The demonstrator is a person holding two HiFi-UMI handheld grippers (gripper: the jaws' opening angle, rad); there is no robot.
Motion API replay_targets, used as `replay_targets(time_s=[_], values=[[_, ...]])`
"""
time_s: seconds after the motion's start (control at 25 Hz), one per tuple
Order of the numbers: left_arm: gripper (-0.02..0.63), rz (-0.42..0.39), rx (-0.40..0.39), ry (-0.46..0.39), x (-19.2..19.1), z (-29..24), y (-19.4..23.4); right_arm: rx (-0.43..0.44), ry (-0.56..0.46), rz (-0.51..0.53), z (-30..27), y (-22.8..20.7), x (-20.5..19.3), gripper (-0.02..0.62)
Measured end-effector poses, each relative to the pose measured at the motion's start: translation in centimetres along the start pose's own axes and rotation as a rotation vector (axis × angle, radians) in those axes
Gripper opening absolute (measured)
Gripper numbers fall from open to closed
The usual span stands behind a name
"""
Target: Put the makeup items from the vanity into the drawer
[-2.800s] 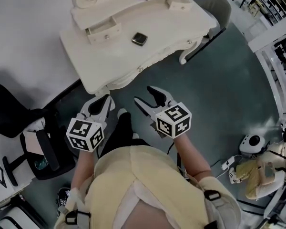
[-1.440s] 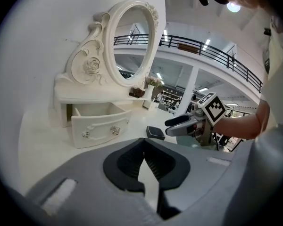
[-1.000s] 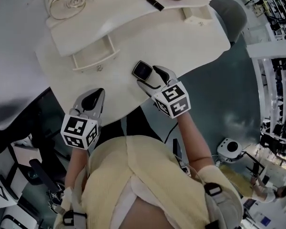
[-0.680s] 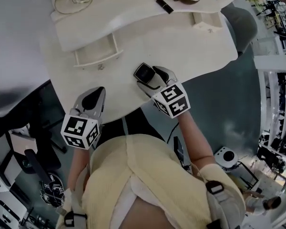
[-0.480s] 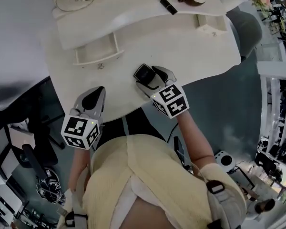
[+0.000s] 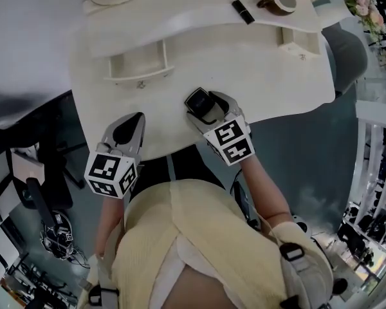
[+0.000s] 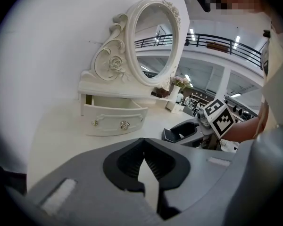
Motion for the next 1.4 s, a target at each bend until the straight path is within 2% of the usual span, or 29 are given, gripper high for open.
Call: replay_targets(time_s=[0.24,0.52,0.8,1.24,1.4], values=[[0.002,-0.008,0.006,-0.01,0.6,0.1,0.7,-0.001,0.004,-0.012,0.2,0.0,0.4,0.327],[0.001,0.028,0.008,-0.013,1.1,-0.1,1.5,-0.019,0.013,-0.03,0.5,-0.2,0.6,0.327],[-0.002,-0.036,-0.014,-0.014,1.8,-0.1,1.3,0.003,-0.011,-0.021,1.0,0.2,2.2,0.327],[0.002,-0.015,0.012,-0.077,3.4,1.4,2.7,0.06,-0.094,0.031,1.8,0.9,7.7,0.327],[0.002,-0.035,0.057,-0.09,4.1,1.9,3.5,0.095,-0.134,0.034,1.6,1.0,10.5,0.327]])
Point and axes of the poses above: the fingertips, and each gripper's own axes: z backward along the fingers, y to its left, x out of its top, the point moved 5 cm from there along z, backward along the fingers, and after that the axes turned 3 degrees about -y, right-handed, at the moved point
